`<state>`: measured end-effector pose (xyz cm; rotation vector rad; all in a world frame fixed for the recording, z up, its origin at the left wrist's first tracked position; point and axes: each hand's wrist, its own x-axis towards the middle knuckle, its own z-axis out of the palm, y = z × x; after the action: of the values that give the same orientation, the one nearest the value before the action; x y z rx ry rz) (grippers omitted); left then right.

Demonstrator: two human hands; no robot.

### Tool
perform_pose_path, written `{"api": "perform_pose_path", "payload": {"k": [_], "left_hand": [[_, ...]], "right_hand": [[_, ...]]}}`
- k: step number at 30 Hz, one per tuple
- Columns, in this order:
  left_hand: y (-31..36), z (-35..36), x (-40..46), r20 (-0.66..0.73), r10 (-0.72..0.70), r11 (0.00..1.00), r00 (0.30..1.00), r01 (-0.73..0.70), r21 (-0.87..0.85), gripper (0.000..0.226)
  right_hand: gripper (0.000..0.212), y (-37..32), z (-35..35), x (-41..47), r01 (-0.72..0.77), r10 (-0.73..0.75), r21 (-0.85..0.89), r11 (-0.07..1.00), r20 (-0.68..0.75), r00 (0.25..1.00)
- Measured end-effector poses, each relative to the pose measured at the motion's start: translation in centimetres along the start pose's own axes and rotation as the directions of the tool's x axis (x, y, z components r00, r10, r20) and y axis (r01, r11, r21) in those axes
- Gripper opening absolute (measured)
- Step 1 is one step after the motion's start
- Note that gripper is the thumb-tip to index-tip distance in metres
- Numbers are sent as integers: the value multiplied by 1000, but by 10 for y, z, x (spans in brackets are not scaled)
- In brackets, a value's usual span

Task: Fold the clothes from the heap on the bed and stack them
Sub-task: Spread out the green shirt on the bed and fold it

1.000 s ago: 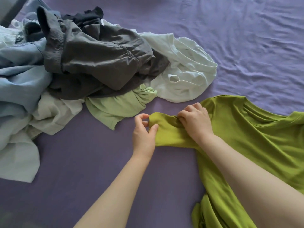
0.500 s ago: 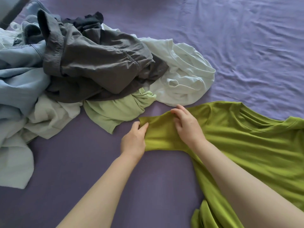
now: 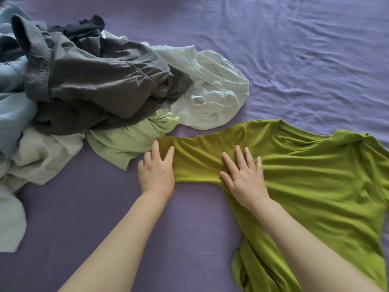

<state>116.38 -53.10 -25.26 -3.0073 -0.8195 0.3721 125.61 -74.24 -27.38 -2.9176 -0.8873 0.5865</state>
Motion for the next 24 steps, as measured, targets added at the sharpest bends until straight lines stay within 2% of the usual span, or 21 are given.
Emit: {"api": "perform_pose_path", "payload": {"k": [2,5,6,7,9,11,13,16,20,22,24], "left_hand": [[14,-4,-21,-69,-37,998,997,34,-46,70],[51,-7,-62,-128,1,971,992,-32,-237,63],[65,-8,-75,-76,11,947,997,-35,-318,56],[78,-7,-88,44,18,908,999,2,-418,50],[104,-1,-113,304,57,779,951,148,-610,40],[123,3,-138,420,96,658,902,259,-707,34],[138,6,-160,453,98,627,886,299,-719,36],[152,11,-184,498,68,581,864,371,-724,55],[165,12,-199,576,37,568,816,457,-684,80],[168,9,-207,592,29,568,805,474,-673,77],[168,3,-215,584,-4,567,812,483,-667,53]], "right_hand": [[57,17,-1,-23,-24,24,-2,1000,8,1000],[54,54,3,-71,-117,117,-3,993,48,992],[53,69,5,-89,-155,155,-6,988,64,986],[51,83,6,-108,-190,190,-11,982,77,979],[47,110,6,-144,-265,263,4,964,88,961],[44,133,5,-178,-341,338,46,939,73,938],[45,150,7,-206,-397,392,53,916,87,916],[47,163,15,-236,-463,457,114,879,73,886],[54,168,18,-257,-638,621,300,709,161,767],[63,167,14,-264,-659,646,389,644,186,741],[68,165,7,-269,-620,618,457,638,176,766]]}}
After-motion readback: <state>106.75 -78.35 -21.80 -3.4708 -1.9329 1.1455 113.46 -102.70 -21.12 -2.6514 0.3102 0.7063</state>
